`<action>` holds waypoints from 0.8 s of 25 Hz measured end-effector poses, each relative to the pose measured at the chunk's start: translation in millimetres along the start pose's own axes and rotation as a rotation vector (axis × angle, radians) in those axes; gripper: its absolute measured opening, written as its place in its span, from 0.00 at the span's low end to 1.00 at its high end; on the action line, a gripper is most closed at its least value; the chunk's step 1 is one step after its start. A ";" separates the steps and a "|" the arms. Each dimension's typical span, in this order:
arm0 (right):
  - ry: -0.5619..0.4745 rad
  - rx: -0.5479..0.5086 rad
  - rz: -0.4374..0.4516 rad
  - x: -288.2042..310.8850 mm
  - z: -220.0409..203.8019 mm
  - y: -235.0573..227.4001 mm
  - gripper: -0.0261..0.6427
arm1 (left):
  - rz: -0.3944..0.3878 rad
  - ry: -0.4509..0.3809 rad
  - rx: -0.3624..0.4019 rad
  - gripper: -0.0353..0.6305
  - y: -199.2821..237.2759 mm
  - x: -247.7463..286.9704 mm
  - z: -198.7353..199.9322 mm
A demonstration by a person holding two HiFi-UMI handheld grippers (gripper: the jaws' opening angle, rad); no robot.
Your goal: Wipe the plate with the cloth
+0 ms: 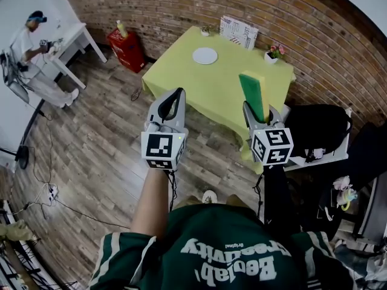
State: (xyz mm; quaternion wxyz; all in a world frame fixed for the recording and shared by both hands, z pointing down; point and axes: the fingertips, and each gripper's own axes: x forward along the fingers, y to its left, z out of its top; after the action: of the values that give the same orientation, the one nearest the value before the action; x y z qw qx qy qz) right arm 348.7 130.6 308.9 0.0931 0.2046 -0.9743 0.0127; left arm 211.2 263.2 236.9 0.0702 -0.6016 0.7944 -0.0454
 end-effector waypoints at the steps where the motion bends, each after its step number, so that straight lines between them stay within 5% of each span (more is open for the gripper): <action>1: 0.003 0.002 0.002 2.9 -1.6 -3.1 0.23 | 0.002 0.001 -0.002 0.06 0.0 3.7 -1.1; 20: 0.025 0.026 0.060 39.0 -14.7 -7.6 0.23 | -0.018 0.031 0.022 0.06 -5.4 40.8 -12.3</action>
State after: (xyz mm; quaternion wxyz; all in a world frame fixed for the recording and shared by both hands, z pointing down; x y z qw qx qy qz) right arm 319.3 109.1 330.5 0.1024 0.1764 -0.9785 0.0306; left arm 203.4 222.3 247.5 0.0640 -0.6070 0.7895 -0.0643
